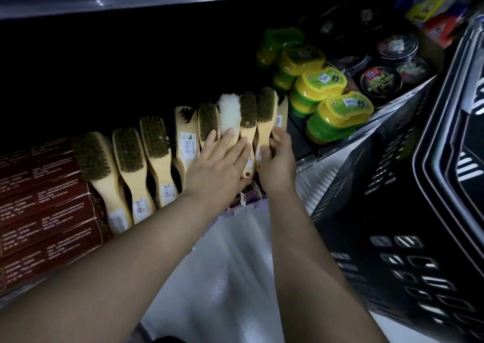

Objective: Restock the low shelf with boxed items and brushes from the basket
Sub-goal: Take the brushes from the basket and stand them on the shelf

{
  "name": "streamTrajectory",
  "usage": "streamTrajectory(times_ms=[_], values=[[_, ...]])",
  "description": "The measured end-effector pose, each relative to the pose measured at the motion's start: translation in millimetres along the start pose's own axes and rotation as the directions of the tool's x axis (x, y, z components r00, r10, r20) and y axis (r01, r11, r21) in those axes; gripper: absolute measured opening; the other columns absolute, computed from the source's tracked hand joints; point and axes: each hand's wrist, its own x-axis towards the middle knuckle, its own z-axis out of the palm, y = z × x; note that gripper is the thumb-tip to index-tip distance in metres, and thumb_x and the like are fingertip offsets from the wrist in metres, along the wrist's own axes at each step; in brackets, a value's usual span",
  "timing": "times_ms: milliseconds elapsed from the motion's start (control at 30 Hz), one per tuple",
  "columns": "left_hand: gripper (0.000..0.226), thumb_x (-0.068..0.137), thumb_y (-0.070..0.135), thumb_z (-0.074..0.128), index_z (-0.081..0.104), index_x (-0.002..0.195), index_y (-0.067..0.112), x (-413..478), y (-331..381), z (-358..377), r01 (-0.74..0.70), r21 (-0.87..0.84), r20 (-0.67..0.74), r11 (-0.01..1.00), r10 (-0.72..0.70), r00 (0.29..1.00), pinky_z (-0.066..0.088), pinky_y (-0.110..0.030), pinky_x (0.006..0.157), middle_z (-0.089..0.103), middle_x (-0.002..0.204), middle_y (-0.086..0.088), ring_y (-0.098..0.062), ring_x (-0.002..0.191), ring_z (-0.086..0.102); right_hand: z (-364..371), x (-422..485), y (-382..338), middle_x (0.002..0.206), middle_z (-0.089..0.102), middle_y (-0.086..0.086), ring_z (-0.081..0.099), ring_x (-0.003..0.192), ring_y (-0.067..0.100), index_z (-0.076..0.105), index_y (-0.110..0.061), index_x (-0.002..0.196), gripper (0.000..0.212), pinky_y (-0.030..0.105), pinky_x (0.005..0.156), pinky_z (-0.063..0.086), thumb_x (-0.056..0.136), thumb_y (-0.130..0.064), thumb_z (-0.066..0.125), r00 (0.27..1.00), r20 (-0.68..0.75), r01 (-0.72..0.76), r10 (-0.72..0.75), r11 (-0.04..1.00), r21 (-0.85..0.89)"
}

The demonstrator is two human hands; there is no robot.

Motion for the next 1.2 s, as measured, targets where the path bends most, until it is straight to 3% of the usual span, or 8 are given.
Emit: streamTrajectory(times_ms=[100,333,500,700,833,967,1100,1200], values=[[0.069,0.095,0.053,0.029,0.012,0.151,0.016,-1,0,-1,0.008,-0.018,0.005,1.000,-0.008,1.000,-0.033,-0.040,0.100,0.015,0.159,0.003,-0.024,0.147,-0.003,0,-1,5,0.121,0.060,0.003,0.054,0.103,0.012,0.041,-0.018,0.139,0.043,0.022,0.084,0.039,0.097,-0.009,0.042,1.000,0.008,0.003,-0.002,0.997,-0.083],[0.068,0.096,0.053,0.028,0.010,0.151,0.017,0,1,-3,0.000,-0.033,-0.014,0.999,-0.001,1.000,-0.024,-0.043,0.107,0.012,0.159,0.002,-0.025,0.147,-0.005,1,4,1,0.119,0.060,0.012,0.051,0.112,0.032,0.049,-0.013,0.133,0.040,0.042,0.096,0.044,0.094,-0.007,0.041,0.999,0.007,0.037,-0.036,0.970,-0.242],[0.068,0.096,0.053,0.028,0.010,0.151,0.017,-1,0,-4,-0.008,-0.050,-0.018,0.999,0.007,1.000,-0.026,-0.044,0.105,0.010,0.160,0.003,-0.025,0.147,-0.007,-6,0,3,0.120,0.060,0.003,0.050,0.117,0.027,0.045,-0.016,0.137,0.045,0.044,0.099,0.044,0.093,-0.013,0.052,0.999,-0.030,0.009,-0.015,0.984,-0.180],[0.064,0.094,0.051,0.040,0.026,0.148,0.020,-14,-3,-25,0.015,-0.196,-0.093,0.980,-0.034,0.995,-0.027,-0.038,0.105,0.027,0.155,0.007,-0.019,0.147,0.004,-12,-9,5,0.116,0.062,0.008,0.056,0.109,0.027,0.054,-0.015,0.125,0.034,0.047,0.093,0.046,0.092,-0.017,0.052,0.998,-0.004,0.055,-0.058,0.972,-0.227],[0.057,0.095,0.049,0.040,0.031,0.146,0.024,-36,-17,-40,0.015,-0.296,-0.118,0.955,-0.052,0.992,-0.026,-0.029,0.107,0.033,0.152,0.010,-0.015,0.146,0.008,-20,-19,3,0.126,0.056,0.011,0.052,0.117,0.028,0.048,-0.014,0.133,0.041,0.047,0.097,0.044,0.092,-0.017,0.054,0.995,0.046,0.098,-0.088,0.950,-0.296],[0.055,0.095,0.047,0.041,0.030,0.146,0.028,-81,-39,-53,0.024,-0.358,-0.100,0.934,-0.064,0.993,-0.024,-0.018,0.105,0.033,0.151,0.013,-0.010,0.144,0.012,-27,-37,-7,0.127,0.054,0.013,0.051,0.116,0.029,0.051,-0.009,0.128,0.038,0.045,0.097,0.044,0.091,-0.010,0.055,0.983,0.076,0.181,-0.166,0.939,-0.294],[0.055,0.092,0.041,0.053,0.040,0.142,0.023,-155,-60,-64,0.103,-0.380,-0.070,0.919,-0.140,0.988,-0.008,-0.017,0.110,0.043,0.145,0.007,-0.012,0.140,0.027,5,-85,-32,0.117,0.056,0.010,0.052,0.108,0.023,0.057,-0.011,0.118,0.028,0.034,0.091,0.044,0.090,-0.012,0.057,0.913,0.268,0.369,-0.307,0.901,-0.227],[0.065,0.087,0.040,0.060,0.035,0.144,0.019,-209,-83,-64,0.280,-0.380,-0.005,0.882,-0.305,0.952,0.000,-0.015,0.109,0.039,0.148,0.003,-0.015,0.138,0.029,46,-136,-46,0.112,0.053,0.002,0.054,0.091,0.012,0.059,-0.016,0.116,0.026,0.019,0.081,0.039,0.091,-0.014,0.057,0.802,0.514,0.428,-0.303,0.892,-0.142]])
